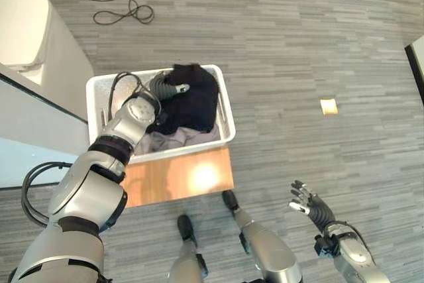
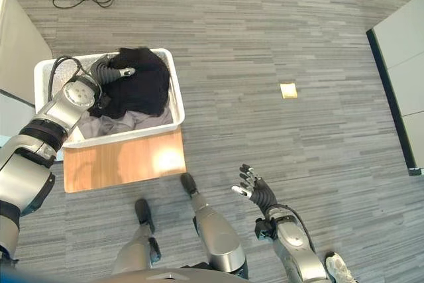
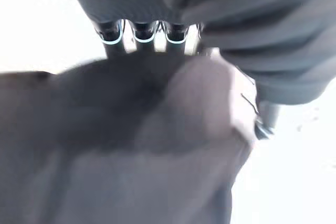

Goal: Pick up bed clothes into laundry basket.

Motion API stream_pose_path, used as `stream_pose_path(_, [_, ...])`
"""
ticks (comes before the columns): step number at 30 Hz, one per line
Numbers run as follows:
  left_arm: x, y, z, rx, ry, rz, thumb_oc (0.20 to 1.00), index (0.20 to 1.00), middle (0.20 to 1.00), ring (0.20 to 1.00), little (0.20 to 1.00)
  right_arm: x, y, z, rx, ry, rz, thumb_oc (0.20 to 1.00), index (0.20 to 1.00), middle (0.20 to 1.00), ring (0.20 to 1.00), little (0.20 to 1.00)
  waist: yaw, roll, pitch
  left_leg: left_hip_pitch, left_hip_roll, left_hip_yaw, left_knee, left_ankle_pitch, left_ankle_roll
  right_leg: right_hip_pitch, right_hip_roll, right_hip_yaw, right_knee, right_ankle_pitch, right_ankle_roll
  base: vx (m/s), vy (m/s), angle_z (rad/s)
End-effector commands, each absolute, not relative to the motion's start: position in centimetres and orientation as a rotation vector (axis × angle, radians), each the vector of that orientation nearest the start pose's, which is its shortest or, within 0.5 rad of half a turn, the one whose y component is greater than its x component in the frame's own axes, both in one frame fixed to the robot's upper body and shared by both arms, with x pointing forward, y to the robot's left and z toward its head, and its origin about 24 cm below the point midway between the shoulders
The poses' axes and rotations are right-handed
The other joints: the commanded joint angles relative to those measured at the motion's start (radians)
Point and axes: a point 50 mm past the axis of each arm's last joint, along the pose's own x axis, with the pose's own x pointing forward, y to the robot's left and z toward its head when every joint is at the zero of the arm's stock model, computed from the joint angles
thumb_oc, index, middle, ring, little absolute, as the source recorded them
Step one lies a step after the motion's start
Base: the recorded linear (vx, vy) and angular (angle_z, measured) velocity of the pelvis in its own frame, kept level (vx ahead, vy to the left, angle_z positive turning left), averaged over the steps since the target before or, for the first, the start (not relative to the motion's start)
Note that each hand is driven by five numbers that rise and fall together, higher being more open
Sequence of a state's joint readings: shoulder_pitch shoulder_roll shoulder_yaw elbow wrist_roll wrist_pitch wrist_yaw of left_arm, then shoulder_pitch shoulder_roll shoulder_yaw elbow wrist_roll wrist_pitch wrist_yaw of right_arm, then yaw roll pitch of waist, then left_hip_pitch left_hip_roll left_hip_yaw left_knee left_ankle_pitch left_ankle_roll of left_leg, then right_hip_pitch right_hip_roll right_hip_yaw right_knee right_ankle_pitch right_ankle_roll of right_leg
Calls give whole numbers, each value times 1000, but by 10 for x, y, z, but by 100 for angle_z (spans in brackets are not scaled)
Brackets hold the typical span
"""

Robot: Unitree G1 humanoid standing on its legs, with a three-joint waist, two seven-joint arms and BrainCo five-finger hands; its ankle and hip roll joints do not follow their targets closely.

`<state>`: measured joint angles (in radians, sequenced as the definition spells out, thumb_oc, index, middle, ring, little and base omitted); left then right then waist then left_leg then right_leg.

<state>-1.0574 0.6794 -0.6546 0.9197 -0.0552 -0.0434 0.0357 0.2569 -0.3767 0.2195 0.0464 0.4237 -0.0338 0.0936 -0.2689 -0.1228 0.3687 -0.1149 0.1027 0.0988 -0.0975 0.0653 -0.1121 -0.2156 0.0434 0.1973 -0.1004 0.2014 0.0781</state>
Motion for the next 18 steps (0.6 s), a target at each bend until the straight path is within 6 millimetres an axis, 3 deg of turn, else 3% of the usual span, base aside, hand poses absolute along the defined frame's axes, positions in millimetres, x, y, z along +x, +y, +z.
stream_pose_path(1, [407,215,231,1066,-218,-24,1000,1000,1000,1000,1000,185,-196,-3,60,228,170,1000,1000,1000,1000,1000,28,10,-21,18,-55,-23,10,-42,32,28,-22,-87,13,-136,69,-7,-7,13])
stream_pose_path(9, [396,214,239,1072,-295,-51,1000,1000,1000,1000,1000,187,-202,0,17,223,162,1000,1000,1000,1000,1000,60,37,-25,26,-59,-45,10,-41,30,54,-39,-125,13,-146,68,-8,2,17])
stream_pose_path(13, [374,212,241,820,-431,-70,1000,1000,1000,1000,1000,190,-207,2,7,205,119,1000,1000,1000,1000,1000,98,58,-47,38,-67,-62,10,-45,33,77,-52,-148,13,-153,64,3,15,13])
stream_pose_path(16, [348,219,214,610,-436,-102,1000,1000,1000,1000,1000,191,-212,4,-3,196,77,1000,1000,1000,1000,1000,127,68,-72,53,-75,-76,10,-52,38,101,-64,-168,13,-162,59,20,34,27])
stream_pose_path(17, [327,227,183,455,-390,-104,1000,1000,1000,1000,1000,192,-216,7,-28,188,54,1000,1000,1000,1000,1000,150,73,-92,68,-79,-78,10,-58,41,122,-72,-179,13,-167,56,18,46,16])
stream_pose_path(18, [326,229,182,453,-386,-100,1000,1000,1000,1000,1000,192,-216,6,-32,191,58,1000,1000,1000,1000,1000,145,75,-94,70,-79,-78,10,-59,41,124,-72,-179,13,-168,56,70,68,14])
